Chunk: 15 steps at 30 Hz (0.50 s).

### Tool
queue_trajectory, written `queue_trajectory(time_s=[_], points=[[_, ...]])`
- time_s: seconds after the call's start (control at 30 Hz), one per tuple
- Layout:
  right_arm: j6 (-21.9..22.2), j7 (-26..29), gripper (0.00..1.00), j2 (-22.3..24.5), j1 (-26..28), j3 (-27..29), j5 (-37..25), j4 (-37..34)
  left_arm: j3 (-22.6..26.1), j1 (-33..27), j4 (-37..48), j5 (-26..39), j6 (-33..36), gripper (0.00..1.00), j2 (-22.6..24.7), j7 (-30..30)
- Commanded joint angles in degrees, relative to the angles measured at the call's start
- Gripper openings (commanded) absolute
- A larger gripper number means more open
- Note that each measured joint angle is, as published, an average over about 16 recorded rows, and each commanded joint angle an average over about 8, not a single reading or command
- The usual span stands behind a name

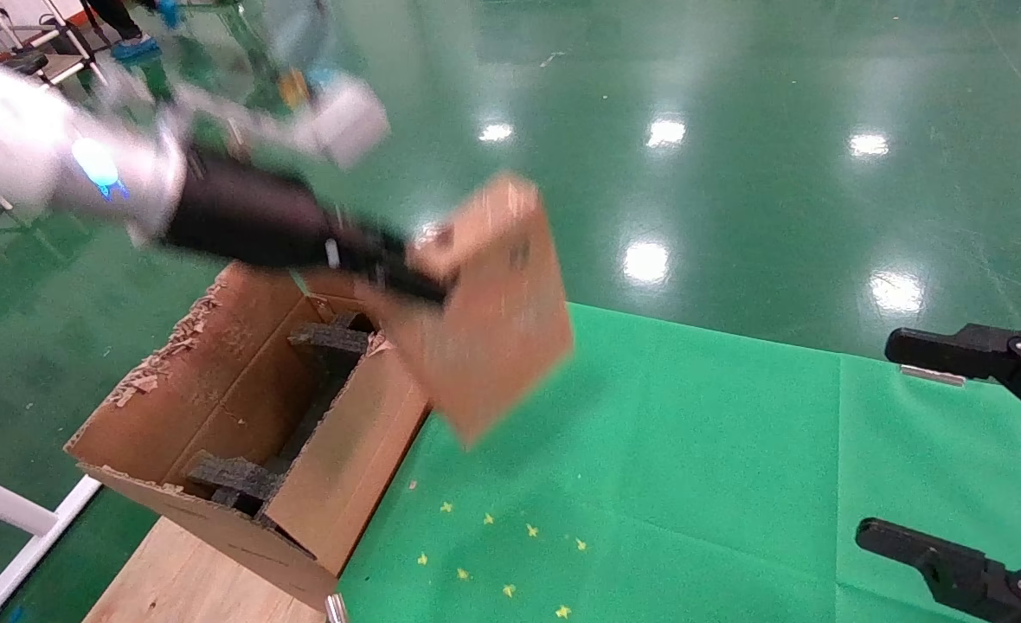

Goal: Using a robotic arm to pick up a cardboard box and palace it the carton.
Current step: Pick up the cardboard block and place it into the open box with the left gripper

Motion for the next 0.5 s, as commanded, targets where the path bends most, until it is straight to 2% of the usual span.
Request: queue_trajectory(time_s=[0.03, 0.27, 0.5], points=[[0.0, 0.0, 1.0, 0.0, 0.0, 0.0, 0.0, 0.0, -1.2, -2.7, 2.0, -0.8, -0.1, 0.0, 0.3, 2.1], [0.0, 0.0, 1.0, 0.0, 0.0, 0.0, 0.0, 0.0, -2.5, -12.5, 13.2, 2.7, 0.4, 0.0, -1.0, 11.2], [0.0, 0.0, 1.0, 0.0, 0.0, 0.0, 0.0, 0.0, -0.9, -17.0, 24.4, 8.0, 0.5, 0.0, -4.4, 19.5]])
